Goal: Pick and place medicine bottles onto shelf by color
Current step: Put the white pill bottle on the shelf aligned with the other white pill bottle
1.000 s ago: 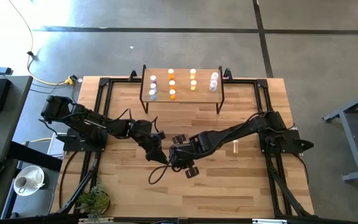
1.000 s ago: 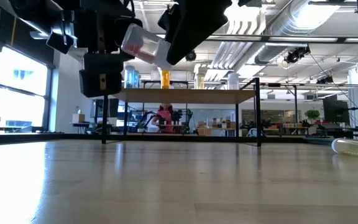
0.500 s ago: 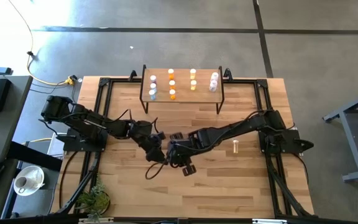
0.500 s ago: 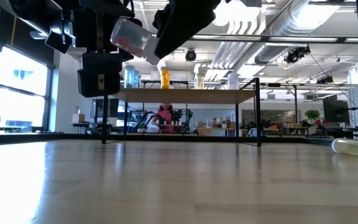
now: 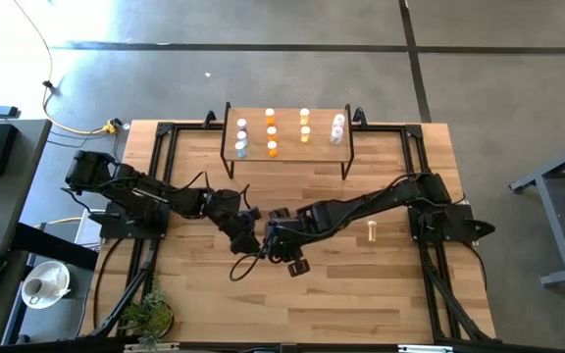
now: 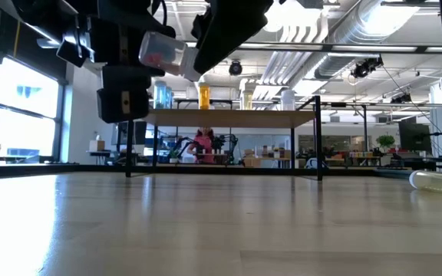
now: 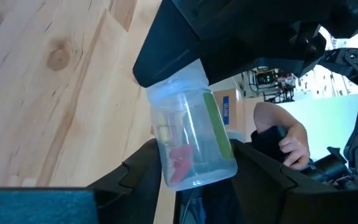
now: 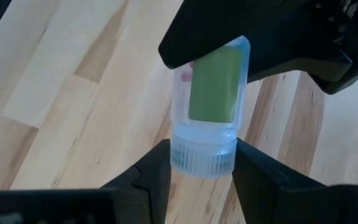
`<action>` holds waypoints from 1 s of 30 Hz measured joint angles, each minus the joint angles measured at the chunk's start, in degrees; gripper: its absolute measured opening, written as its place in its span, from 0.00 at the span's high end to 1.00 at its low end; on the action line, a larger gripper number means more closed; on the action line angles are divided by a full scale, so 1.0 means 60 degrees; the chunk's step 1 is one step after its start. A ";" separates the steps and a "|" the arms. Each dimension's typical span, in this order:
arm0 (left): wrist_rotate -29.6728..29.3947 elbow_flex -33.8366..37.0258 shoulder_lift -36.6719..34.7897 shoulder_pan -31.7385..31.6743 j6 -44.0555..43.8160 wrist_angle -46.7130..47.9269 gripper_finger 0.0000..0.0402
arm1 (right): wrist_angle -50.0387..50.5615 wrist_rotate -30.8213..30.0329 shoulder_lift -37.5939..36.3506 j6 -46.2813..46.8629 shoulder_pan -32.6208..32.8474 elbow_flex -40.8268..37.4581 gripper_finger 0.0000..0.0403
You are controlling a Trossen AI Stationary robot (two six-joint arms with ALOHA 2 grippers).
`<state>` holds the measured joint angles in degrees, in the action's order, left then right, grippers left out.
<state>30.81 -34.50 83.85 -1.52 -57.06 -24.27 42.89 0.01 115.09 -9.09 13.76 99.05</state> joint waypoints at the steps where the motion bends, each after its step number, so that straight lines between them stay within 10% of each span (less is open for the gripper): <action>1: 0.0000 0.0000 0.0000 -0.0003 0.0046 0.0000 0.60 | 0.0012 0.0000 0.0000 0.0040 0.0000 0.0003 0.67; 30: -0.1342 -0.0007 -0.0011 -0.0069 0.3609 -0.0240 0.60 | 0.2417 -0.0474 -0.0030 0.1518 -0.0137 0.1953 0.59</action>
<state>22.76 -34.54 83.79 -1.93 -35.40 -25.71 57.39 -2.83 114.91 0.01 12.94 110.77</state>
